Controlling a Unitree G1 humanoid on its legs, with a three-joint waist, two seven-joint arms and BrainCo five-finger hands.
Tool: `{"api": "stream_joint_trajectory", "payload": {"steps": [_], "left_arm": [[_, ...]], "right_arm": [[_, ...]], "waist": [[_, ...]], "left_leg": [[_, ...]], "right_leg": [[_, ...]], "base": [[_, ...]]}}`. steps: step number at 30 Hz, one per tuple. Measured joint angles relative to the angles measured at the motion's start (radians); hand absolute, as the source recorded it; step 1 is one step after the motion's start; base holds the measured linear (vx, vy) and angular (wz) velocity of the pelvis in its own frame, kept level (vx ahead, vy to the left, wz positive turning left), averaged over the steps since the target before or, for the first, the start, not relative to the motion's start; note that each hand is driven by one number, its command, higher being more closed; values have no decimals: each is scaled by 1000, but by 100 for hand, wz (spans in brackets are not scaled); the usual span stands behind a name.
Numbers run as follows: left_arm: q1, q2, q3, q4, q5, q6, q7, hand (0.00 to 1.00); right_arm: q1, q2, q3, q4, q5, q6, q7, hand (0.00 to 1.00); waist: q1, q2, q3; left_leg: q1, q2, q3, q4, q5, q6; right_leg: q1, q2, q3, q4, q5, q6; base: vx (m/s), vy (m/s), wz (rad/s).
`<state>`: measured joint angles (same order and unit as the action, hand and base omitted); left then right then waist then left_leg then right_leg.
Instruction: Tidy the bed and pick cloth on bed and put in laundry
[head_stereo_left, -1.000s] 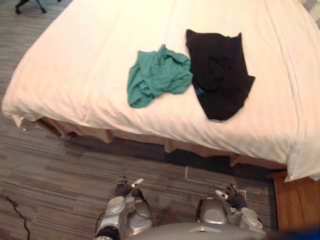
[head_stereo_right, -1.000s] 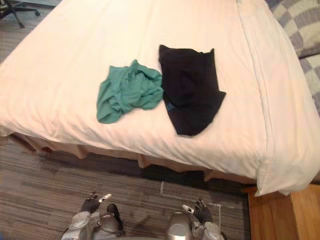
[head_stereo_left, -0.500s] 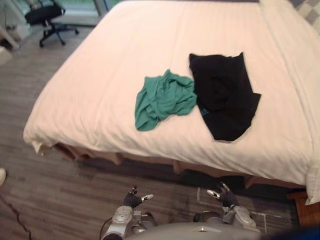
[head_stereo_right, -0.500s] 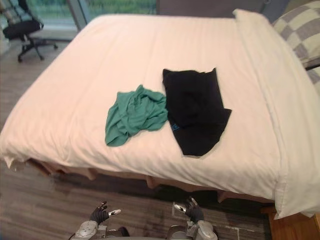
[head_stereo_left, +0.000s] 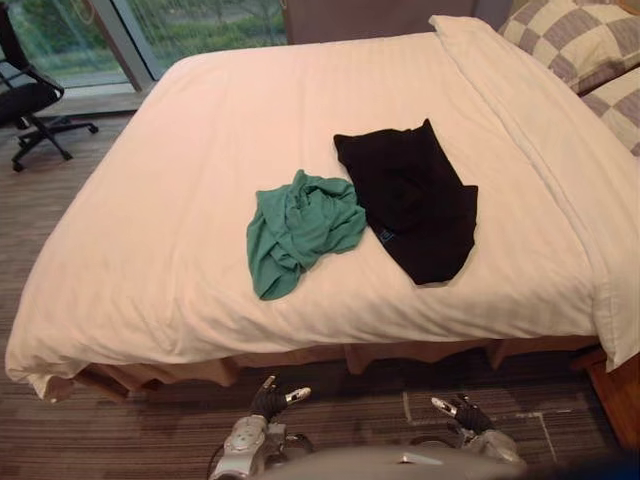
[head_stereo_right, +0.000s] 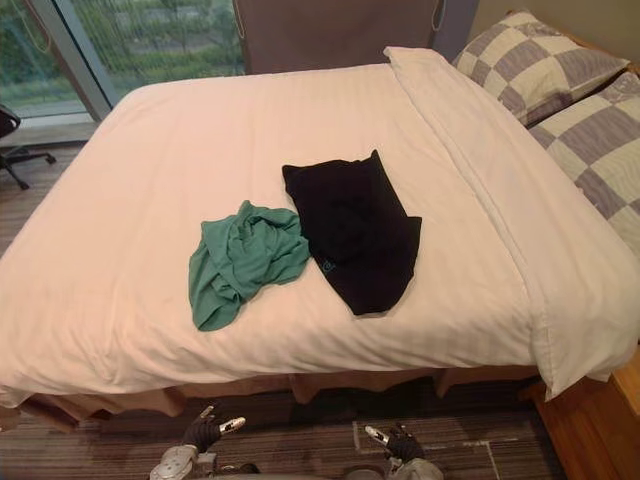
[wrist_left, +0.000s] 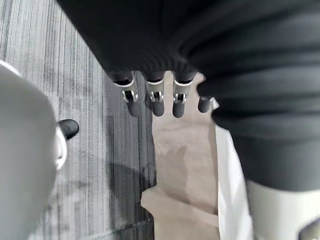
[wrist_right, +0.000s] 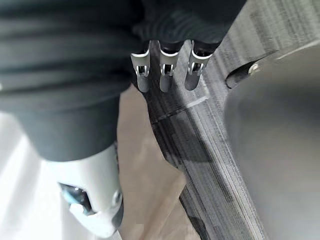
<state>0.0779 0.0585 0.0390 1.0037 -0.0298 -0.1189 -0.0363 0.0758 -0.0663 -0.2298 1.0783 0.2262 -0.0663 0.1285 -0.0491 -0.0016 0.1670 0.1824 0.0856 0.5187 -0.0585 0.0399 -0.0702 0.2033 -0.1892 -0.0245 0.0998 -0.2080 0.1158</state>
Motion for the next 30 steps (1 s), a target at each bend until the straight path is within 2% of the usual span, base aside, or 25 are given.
{"api": "stream_joint_trajectory", "payload": {"steps": [3, 8, 11, 12, 14, 18, 21, 22, 24, 27, 29, 30], "left_arm": [[5, 2, -11, 6, -49, 35, 32, 0], [7, 10, 16, 40, -233, 83, 129, 0], [24, 8, 145, 37, -341, 103, 196, 0], [24, 11, 197, 25, -356, 112, 220, 0], [48, 32, 293, -59, -393, 129, 286, 0], [88, 113, 443, -287, -430, 136, 377, 0], [105, 207, 550, -511, -405, 109, 406, 0], [104, 245, 581, -585, -374, 93, 405, 0], [102, 300, 625, -714, -327, 66, 379, 0], [58, 392, 631, -842, -235, 13, 305, 0], [33, 440, 631, -876, -174, -62, 265, 0], [14, 467, 631, -896, -176, -106, 222, 0]], "right_arm": [[1, 8, -5, 0, 50, -10, -24, 0], [7, 19, -65, 0, 116, -44, -118, 0], [20, 4, -186, -40, 115, -70, -219, 0], [33, -5, -230, -83, 104, -78, -250, 0], [65, -61, -318, -194, 3, -83, -319, 0], [133, -181, -395, -452, -174, -85, -347, 0], [158, -274, -431, -645, -255, -80, -318, 0], [159, -298, -444, -710, -277, -74, -301, 0], [160, -337, -469, -826, -292, -56, -246, 0], [138, -430, -468, -933, -294, -36, -157, 0], [101, -470, -458, -974, -293, -26, -109, 0], [77, -496, -441, -983, -291, -23, -87, 0]], "waist": [[-3, 7, 0], [-2, 18, -2], [6, 19, -4], [6, 19, -4], [10, 14, -1], [12, 4, 2], [12, -16, -24], [8, -22, -29], [7, -35, -35], [7, -38, -38], [6, -34, -44], [5, -31, -42]], "left_leg": [[36, -23, -4, -39, 12, 2], [38, -9, -23, -40, 18, -5], [38, 1, -37, -46, 23, -11], [34, 1, -40, -46, 24, -10], [18, -2, -62, -47, 29, -3], [-12, -11, -95, -47, 38, 7], [-55, -15, -118, -47, 44, 3], [-62, -15, -125, -47, 55, 12], [-70, -16, -141, -46, 63, 15], [-83, -12, -150, -42, 70, 21], [-95, -14, -150, -44, 72, 25], [-99, -14, -150, -45, 75, 28]], "right_leg": [[25, -9, -27, -7, 5, 7], [43, 6, -63, -14, 6, 6], [50, 14, -86, -14, 7, 3], [49, 13, -92, -14, 7, 3], [47, 8, -118, -15, 7, 3], [46, -6, -175, -27, 4, 5], [15, -4, -190, -28, 4, 6], [13, -2, -196, -29, 12, 6], [15, 4, -204, -31, 27, 0], [7, 10, -209, -32, 46, -11], [-6, 9, -208, -31, 48, -11], [-11, 9, -206, -31, 51, -11]], "base": [[47, 38, 5], [9, -88, 10], [-44, -88, 13], [-57, -61, 11], [-64, -56, 27], [-62, -27, 29], [-35, -1, 23], [21, -4, 18], [29, -7, 21], [6, 3, 10], [-18, 5, -1], [-42, 10, -4]]}}
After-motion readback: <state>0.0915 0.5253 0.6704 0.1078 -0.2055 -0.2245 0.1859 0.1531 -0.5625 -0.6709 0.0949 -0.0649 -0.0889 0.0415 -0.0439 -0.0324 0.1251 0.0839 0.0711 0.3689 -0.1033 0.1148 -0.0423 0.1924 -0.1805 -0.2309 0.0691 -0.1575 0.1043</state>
